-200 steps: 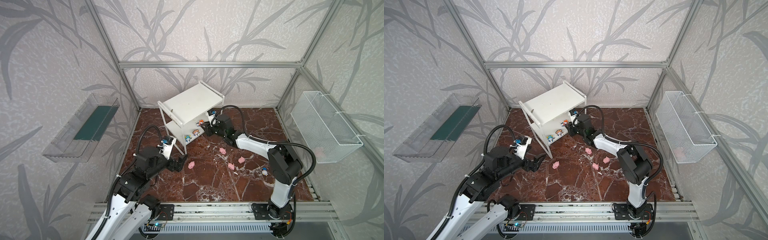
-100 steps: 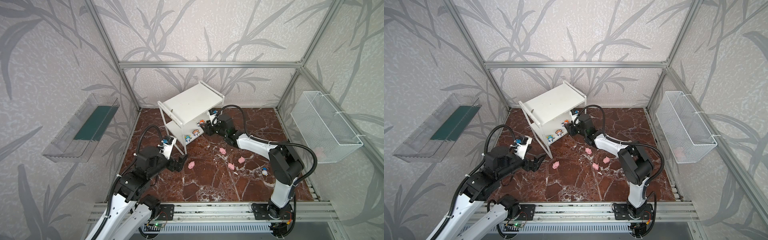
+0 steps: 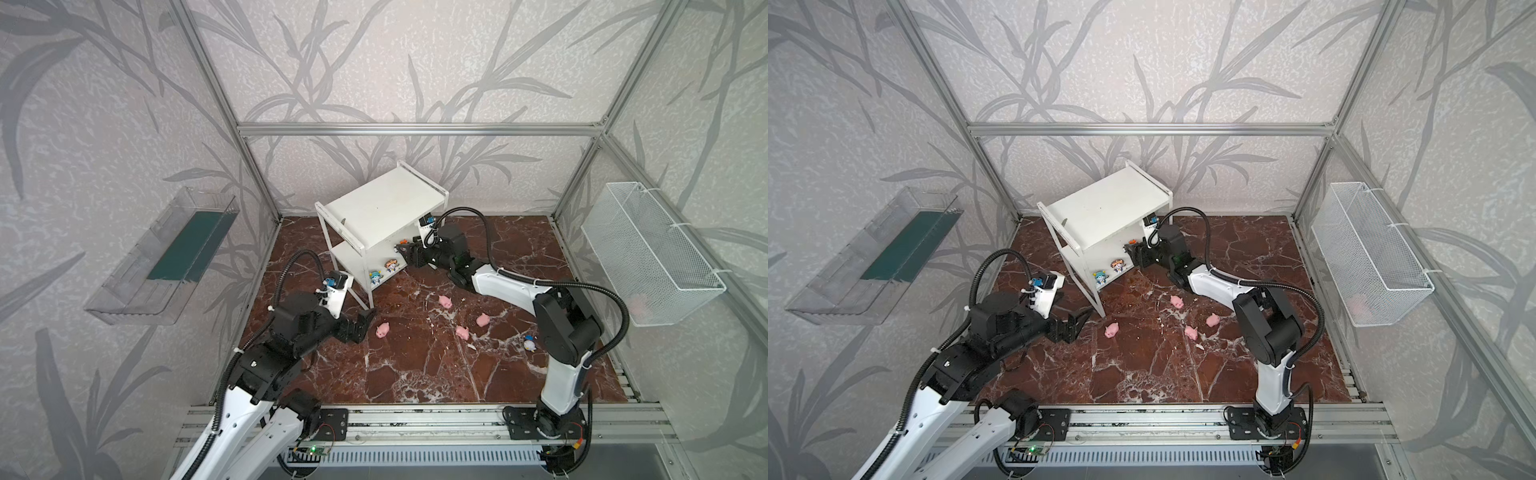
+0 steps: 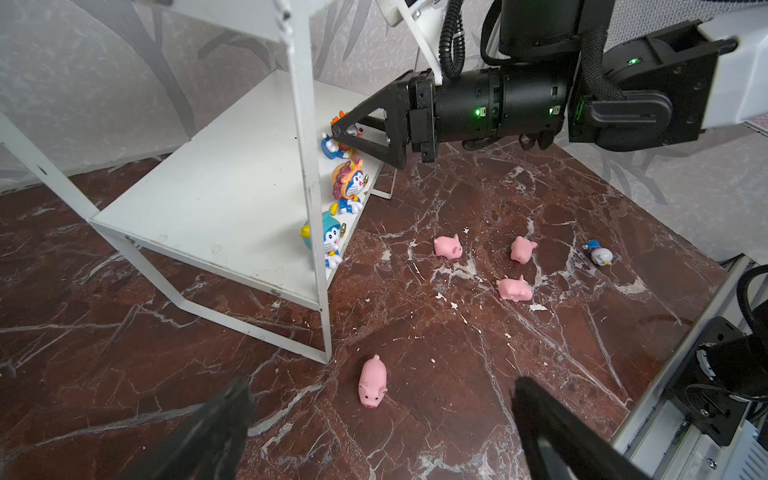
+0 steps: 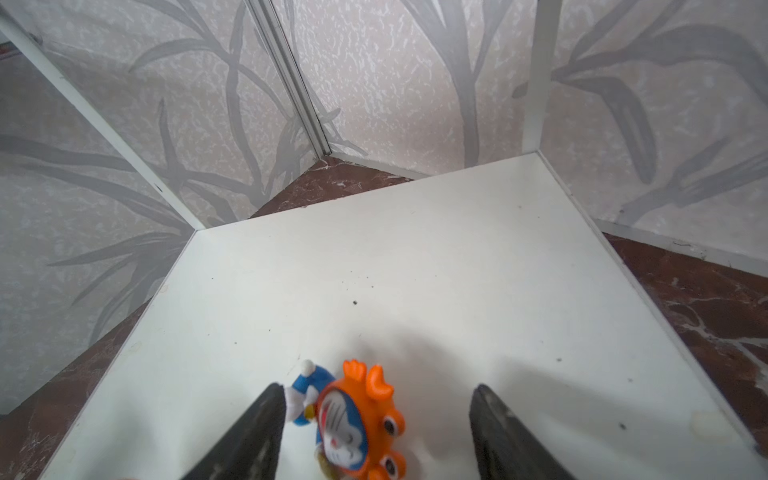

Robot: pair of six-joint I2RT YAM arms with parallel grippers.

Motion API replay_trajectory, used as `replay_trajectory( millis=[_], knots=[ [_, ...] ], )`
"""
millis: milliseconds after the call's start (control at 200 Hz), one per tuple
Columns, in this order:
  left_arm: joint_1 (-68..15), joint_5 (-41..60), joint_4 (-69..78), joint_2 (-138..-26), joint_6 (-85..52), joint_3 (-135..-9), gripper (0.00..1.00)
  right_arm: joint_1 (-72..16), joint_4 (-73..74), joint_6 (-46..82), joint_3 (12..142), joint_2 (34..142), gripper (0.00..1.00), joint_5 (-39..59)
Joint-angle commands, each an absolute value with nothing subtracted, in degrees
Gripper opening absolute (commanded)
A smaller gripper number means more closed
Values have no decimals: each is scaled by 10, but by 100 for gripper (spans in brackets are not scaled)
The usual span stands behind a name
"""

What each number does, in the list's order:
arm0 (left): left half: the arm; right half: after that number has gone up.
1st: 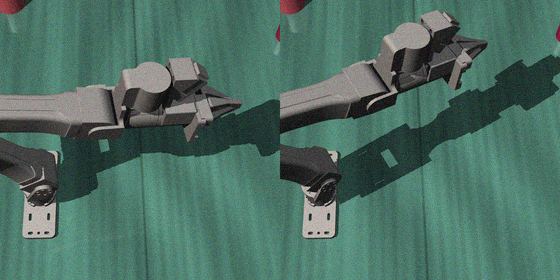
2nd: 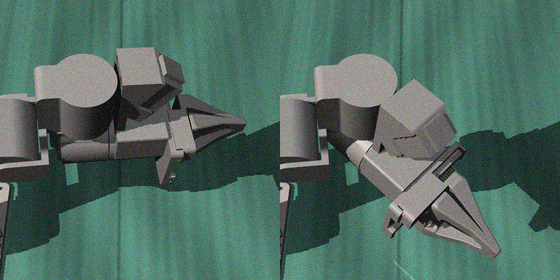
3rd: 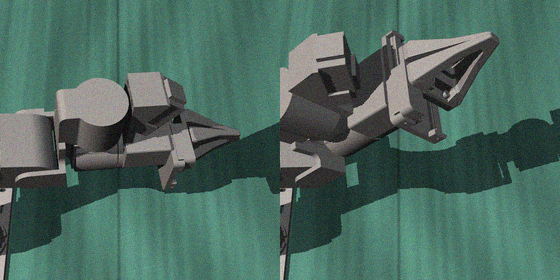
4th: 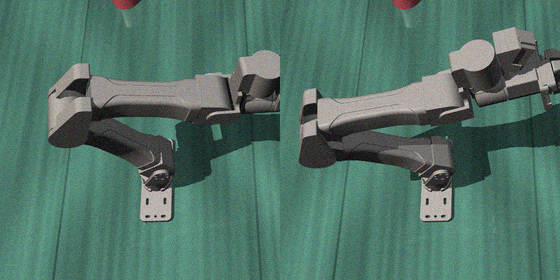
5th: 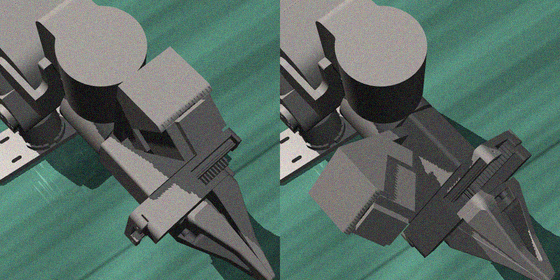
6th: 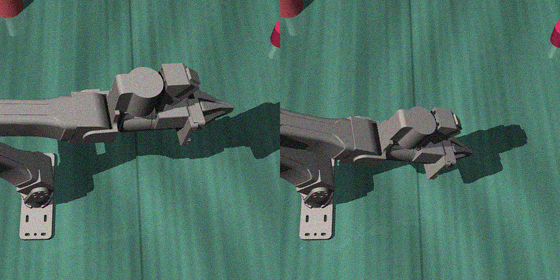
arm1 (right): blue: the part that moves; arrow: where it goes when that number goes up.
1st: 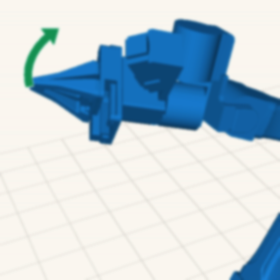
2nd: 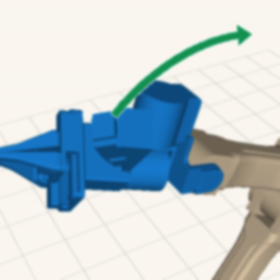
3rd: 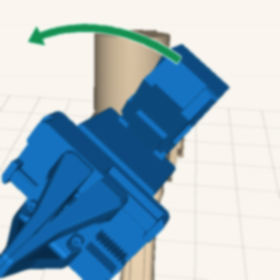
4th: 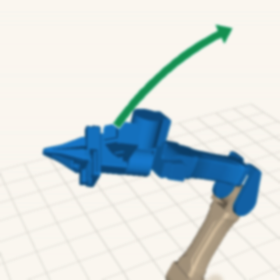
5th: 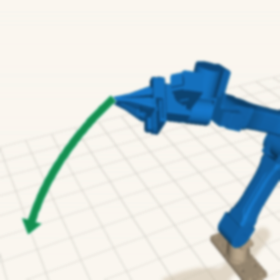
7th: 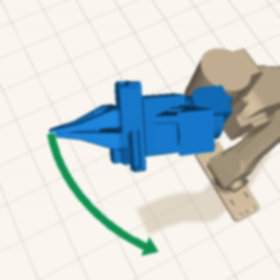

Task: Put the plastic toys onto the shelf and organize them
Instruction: 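Lower the crab-hat figurine onto the lower shelf with the right gripper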

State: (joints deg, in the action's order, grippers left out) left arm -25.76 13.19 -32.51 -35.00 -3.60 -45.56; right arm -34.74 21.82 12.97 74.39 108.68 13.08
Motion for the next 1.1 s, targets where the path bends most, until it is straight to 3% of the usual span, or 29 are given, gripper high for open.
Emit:
replay_trajectory(
  millis=[0,135,310,1100],
  knots=[
    [-255,135,-318,-351,-32,-449,99,-345,241,139,767,1101,72,146],
    [-255,134,-318,-351,-31,-449,99,-346,248,140,762,1103,81,143],
    [-255,134,-318,-352,-32,-449,99,-353,237,120,762,1103,82,131],
    [-254,133,-318,-353,-32,-448,99,-368,213,37,735,1083,64,53]
  ],
)
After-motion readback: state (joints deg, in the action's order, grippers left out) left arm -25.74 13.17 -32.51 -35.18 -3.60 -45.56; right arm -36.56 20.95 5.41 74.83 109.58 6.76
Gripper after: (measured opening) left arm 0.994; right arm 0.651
